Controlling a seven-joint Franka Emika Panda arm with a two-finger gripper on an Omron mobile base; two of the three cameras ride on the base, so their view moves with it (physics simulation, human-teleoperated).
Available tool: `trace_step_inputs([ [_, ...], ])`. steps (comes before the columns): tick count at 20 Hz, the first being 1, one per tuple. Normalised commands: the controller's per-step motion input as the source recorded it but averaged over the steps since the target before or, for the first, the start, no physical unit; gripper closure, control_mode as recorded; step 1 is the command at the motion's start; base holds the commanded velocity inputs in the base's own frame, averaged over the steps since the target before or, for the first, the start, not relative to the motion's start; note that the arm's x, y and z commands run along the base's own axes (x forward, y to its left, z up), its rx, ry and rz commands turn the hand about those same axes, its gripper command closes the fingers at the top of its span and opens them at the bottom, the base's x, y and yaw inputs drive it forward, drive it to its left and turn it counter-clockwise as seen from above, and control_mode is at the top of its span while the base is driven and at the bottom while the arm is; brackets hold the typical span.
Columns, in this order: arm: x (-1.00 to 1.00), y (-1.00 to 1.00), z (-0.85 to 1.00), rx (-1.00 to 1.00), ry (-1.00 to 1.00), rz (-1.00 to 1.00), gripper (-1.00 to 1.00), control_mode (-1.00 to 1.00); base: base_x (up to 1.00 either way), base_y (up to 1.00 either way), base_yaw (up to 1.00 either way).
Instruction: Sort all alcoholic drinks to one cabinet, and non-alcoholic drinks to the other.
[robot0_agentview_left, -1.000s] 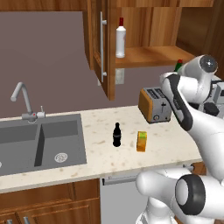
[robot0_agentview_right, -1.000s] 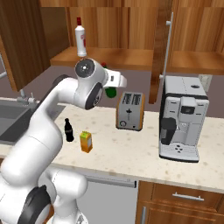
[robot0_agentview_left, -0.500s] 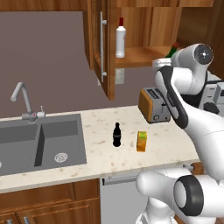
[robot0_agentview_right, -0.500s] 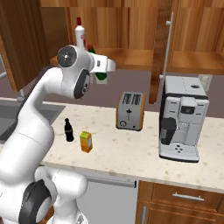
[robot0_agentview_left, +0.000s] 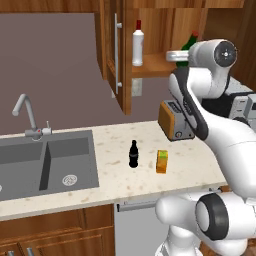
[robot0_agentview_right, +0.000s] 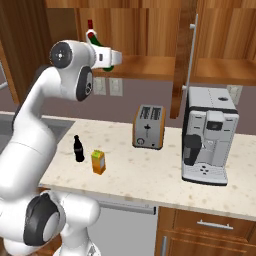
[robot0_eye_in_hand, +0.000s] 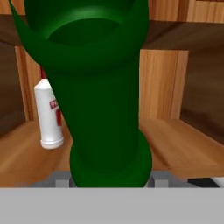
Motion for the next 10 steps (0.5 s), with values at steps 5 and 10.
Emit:
trace_step_inputs([
  [5, 0.69, 0.13, -0.03, 0.0, 0.0, 0.0, 1.0, -1.0, 0.0, 0.0, 0.0],
  [10, 0.84, 0.01, -0.19, 0.01, 0.0, 0.0, 1.0, -1.0, 0.0, 0.0, 0.0],
])
